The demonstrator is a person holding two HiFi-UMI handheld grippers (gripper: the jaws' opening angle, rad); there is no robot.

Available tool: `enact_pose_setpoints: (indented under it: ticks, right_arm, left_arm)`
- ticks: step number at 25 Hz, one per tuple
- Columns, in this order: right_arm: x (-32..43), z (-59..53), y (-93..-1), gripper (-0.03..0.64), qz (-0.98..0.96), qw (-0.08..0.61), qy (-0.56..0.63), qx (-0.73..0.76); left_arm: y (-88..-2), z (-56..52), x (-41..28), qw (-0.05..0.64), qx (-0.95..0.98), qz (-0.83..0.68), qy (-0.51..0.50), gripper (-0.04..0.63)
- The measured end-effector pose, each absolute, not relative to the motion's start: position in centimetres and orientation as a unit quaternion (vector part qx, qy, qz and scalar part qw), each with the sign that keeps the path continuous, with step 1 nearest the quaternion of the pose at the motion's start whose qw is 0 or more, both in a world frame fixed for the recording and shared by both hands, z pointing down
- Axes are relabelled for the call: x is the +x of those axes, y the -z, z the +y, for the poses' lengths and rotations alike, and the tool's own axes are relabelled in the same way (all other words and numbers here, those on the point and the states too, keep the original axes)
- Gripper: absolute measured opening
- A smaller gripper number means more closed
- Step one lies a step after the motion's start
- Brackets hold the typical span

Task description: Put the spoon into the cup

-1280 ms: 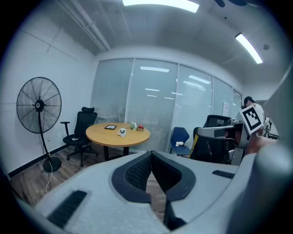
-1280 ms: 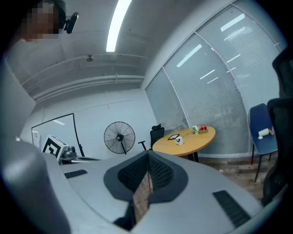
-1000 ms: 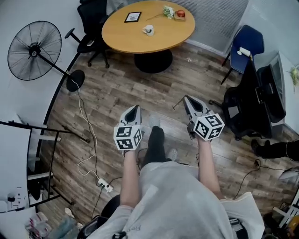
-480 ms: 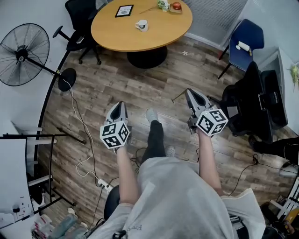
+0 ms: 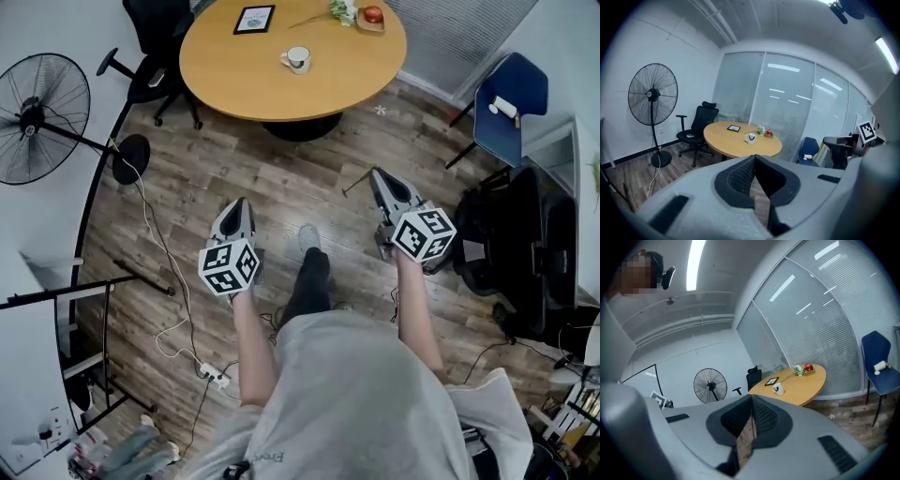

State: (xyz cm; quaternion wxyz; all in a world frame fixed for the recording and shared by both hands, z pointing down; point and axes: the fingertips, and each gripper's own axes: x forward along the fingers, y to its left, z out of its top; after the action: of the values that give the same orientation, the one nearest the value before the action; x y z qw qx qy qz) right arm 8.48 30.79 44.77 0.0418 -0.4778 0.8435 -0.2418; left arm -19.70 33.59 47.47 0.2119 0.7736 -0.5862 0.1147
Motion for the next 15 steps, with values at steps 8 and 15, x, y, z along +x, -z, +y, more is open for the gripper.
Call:
enact_pose_setpoints:
  ticks: [8,15]
  right_arm:
    - [5.6,21.0,-44.5,0.0,0.843,0.035,0.248,-0.477]
    - [4.3,14.4,-44.9,0.001,0.841,0.025,0.25,-0.48]
  left_arm:
    - [-47.0,23.9,-21.2,0.217,0.78,-0.574,-0.122,0.008]
    - [-46.4,16.4,-21.8,0.218,0.795,-0.555,-0.113,0.008]
